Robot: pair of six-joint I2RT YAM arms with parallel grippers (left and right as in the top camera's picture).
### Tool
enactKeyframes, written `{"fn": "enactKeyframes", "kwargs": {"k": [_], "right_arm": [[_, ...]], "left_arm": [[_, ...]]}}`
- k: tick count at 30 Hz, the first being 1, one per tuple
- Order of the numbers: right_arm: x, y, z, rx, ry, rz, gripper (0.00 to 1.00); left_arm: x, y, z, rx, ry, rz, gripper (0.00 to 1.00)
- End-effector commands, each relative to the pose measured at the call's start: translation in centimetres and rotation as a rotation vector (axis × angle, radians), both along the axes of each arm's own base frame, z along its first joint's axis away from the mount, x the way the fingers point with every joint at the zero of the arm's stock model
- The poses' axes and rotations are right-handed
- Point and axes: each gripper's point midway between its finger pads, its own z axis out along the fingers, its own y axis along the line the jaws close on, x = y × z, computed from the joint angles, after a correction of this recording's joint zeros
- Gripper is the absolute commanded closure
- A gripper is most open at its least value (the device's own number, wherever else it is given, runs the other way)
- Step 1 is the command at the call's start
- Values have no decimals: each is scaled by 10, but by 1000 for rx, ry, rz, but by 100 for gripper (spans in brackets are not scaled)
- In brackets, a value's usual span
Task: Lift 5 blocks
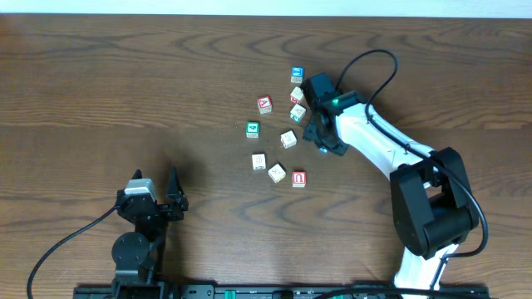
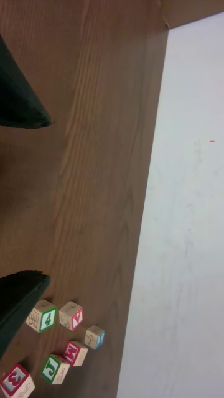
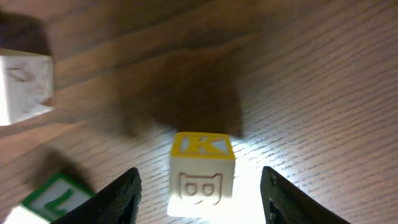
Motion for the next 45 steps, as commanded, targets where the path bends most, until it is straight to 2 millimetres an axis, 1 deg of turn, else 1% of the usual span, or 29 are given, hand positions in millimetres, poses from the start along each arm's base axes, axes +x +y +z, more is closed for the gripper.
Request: {"fn": "enactKeyframes", "kwargs": {"k": [1,4,7,8,11,13,14,15,17,21,24,26,29,30,33,38,41,43,45], "right_arm": [[-6,-10,-13,-32,9,-31,45],[-6,-11,-15,-31,6,-31,53],[-2,-11,-14,-30,-5,-11,57],[0,-11,-14,-30,-12,6,57],[6,-8,-13,-34,-31,64,51],[8,-7,-12,-38,-39,98,44],[9,-7,-12,-42,-41,119,43],[9,-7,-12,-45,-41,130,44],[9,-7,-12,-48,-38,141,57],[8,-7,-12,-49,-34,142,69],[8,-7,-12,-49,-34,143,74],[7,-5,-12,-45,-28,177,76],[-1,-2,-11,-23,6,205,83],[-6,-3,-9,-18,22,207,86],[-14,0,3,2,37,253,88],[-30,1,38,-1,26,351,89],[-38,2,56,-9,11,416,88],[-43,3,62,-14,4,442,88],[-49,5,61,-14,7,454,89]], "left_arm": [[-1,2,-18,-2,49,12,27],[-1,2,-18,-2,49,12,27],[-1,2,-18,-2,49,12,27],[-1,2,-18,-2,49,12,27],[-1,2,-18,-2,49,12,27],[-1,2,-18,-2,49,12,27],[-1,2,-18,-2,49,12,27],[-1,2,-18,-2,49,12,27],[-1,2,-18,-2,49,12,27],[-1,2,-18,-2,49,12,27],[-1,2,-18,-2,49,12,27],[-1,2,-18,-2,49,12,27],[-1,2,-18,-2,49,12,27],[-1,2,-18,-2,49,12,27],[-1,2,-18,-2,49,12,27],[-1,2,-18,-2,49,12,27],[-1,2,-18,-2,49,12,27],[-1,2,-18,-2,49,12,27],[-1,2,-18,-2,49,12,27]]}}
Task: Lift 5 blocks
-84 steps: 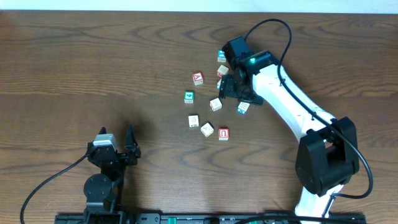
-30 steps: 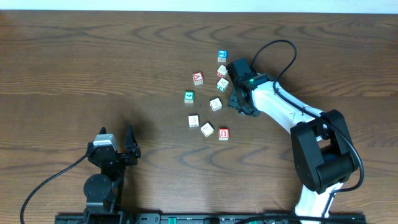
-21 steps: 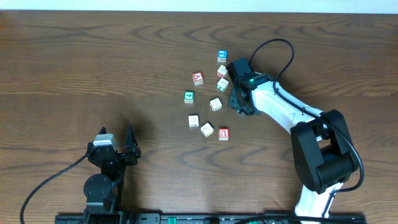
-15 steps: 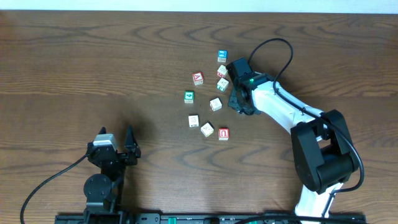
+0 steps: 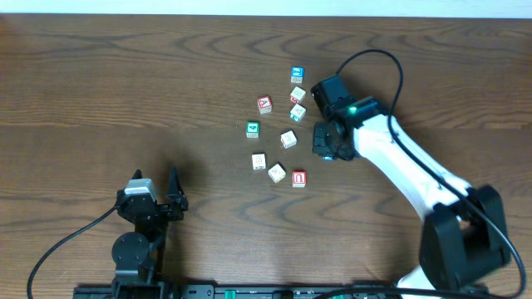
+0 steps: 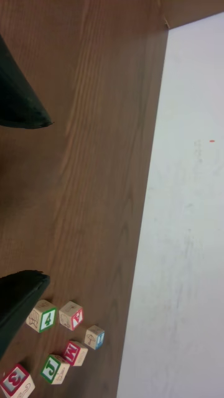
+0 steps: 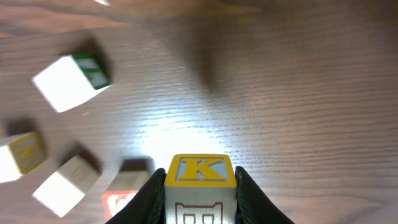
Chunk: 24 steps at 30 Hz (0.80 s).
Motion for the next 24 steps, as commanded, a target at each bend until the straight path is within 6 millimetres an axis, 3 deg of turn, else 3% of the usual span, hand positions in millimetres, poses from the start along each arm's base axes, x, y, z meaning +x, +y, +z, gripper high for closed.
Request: {"fn": "enactKeyframes", "kwargs": {"k": [1,10,17,24], "right_arm": [[-13,7,-4,-17,9,82,89],[-38,22,-56,1,0,147,85],[-44,26,-60,-1,3,166,84],[-49,27,-63,0,16,141,77]], "left_arm": [[-1,2,-18,-2,49,12,26],[-1,2,-18,-2,49,12,27],[-1,2,-18,-2,49,12,27],[-1,2,-18,-2,49,12,27]]}}
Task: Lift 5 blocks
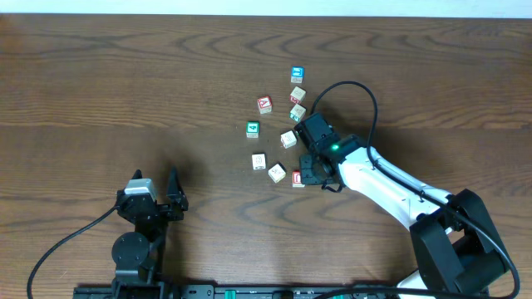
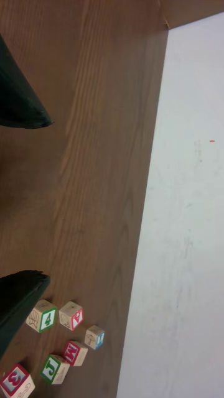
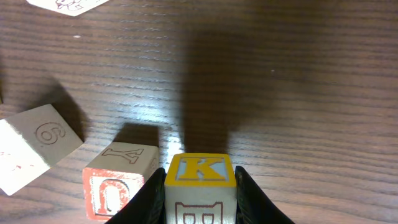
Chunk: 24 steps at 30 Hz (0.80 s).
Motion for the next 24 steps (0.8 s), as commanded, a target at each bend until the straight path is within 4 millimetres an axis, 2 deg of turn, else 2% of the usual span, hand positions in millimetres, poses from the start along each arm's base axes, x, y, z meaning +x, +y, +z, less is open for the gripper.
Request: {"fn": "enactKeyframes", "kwargs": {"k": [1,4,13,24], "right_arm": [[-5,-1,-4,-9,13,-11,75],[-7,-2,-5,-13,18,-11,68],[-6,-2,-5,-13,17,-11,62],[5,-2,0,-2,-17,-26,55]], "left_arm": [[-1,2,-18,-2,49,12,27],[-1,2,-18,-2,49,12,27],[-1,2,-18,-2,49,12,27],[-1,2,-18,-2,49,12,27]]}}
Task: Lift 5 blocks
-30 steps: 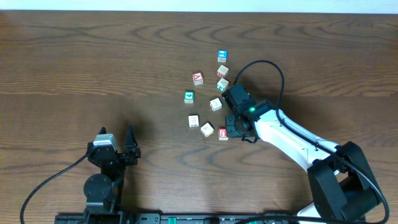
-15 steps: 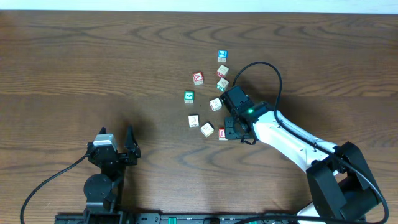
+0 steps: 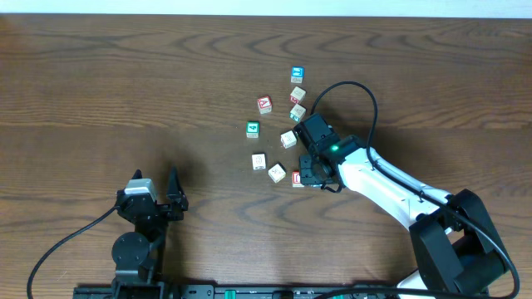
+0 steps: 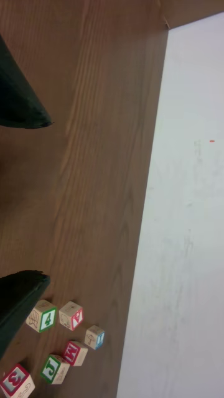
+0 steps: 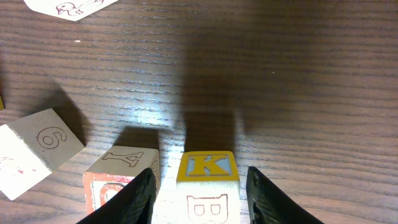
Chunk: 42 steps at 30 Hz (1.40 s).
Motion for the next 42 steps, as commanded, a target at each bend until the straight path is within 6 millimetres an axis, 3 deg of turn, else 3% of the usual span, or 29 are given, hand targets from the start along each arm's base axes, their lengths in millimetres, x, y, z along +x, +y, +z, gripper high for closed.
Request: {"fn": "enactKeyframes", "kwargs": {"k": [1,11,18,22,24,27,34,38,42], "right_arm": [[5,-3,2,-7,-12,-16,55],[14,-13,25,4,-43,-26,48],[20,-9,74,34,-90,14,35],[24,21,103,150,-113,199,28],[29,31,107,170,-148,308,25],[41,35,96,146,-169,363,22],[65,47,48,122,-135,395,22],[76,53,30,110,-116,408,25],[85,58,19,104,-103,406,34]], "left_arm": [[-1,2,-18,-2,49,12,27],[-1,2,-18,-2,49,12,27],[-1,2,-18,-2,49,12,27],[-1,2,-18,-2,49,12,26],[-1,2,-18,-2,49,12,27],[-1,2,-18,-2,49,12,27],[-1,2,-18,-2,49,12,27],[-1,2,-18,-2,49,12,27],[-1,2,-18,-2,49,12,27]]}}
